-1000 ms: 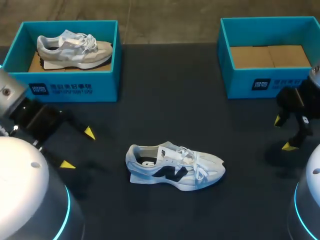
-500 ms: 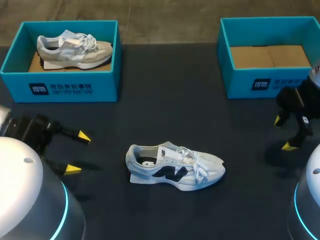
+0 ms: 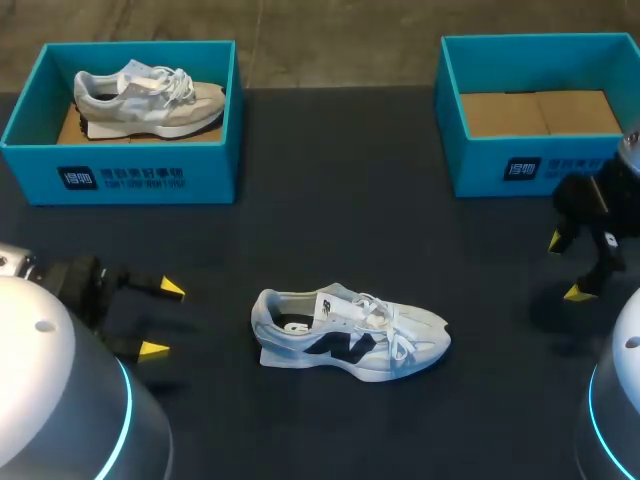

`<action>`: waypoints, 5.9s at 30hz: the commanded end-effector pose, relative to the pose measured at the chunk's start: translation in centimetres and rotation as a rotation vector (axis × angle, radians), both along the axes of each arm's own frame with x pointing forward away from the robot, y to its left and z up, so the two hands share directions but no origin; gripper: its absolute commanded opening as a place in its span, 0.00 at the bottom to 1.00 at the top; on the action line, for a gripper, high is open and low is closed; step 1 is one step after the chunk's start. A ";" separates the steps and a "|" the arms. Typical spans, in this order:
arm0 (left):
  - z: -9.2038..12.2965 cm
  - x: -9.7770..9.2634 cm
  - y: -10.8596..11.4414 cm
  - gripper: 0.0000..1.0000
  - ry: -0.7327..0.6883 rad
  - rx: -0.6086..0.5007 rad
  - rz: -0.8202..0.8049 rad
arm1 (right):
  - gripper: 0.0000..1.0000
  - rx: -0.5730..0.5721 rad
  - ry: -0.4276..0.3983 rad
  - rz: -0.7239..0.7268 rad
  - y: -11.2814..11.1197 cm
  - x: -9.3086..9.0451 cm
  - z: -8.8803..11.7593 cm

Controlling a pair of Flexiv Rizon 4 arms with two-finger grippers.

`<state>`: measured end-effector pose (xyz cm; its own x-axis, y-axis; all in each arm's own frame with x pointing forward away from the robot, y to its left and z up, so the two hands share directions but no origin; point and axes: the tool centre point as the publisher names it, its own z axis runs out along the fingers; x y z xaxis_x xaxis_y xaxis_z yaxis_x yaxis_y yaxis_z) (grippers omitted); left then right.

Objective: Take the shoe out of the shoebox, open the shoe tongue, remove and reinsert the insole, then place the shoe into the shoebox

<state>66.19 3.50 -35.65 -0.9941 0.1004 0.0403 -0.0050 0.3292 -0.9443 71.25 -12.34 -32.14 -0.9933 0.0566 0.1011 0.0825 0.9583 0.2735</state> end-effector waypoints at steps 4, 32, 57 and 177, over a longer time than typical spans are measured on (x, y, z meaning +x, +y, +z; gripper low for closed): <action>-2.2 1.1 -0.9 1.00 0.079 -0.148 -0.043 | 1.00 -0.003 -0.001 -0.001 0.0 0.0 0.0; -3.4 1.9 -2.9 1.00 0.111 -0.209 0.044 | 1.00 -0.003 -0.001 -0.001 0.0 0.0 0.0; -4.1 1.9 -8.0 1.00 0.127 -0.222 0.021 | 1.00 -0.003 -0.001 -0.001 0.0 0.0 0.0; -6.9 1.9 -16.0 1.00 0.074 -0.187 0.013 | 1.00 -0.003 -0.001 -0.001 0.0 0.0 0.0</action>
<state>68.29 -12.61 -42.27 -0.9903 0.1003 0.0959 -0.0804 0.1485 -0.9856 71.25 -12.34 -32.14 -0.9933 0.0567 0.1011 0.0825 0.9583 0.2735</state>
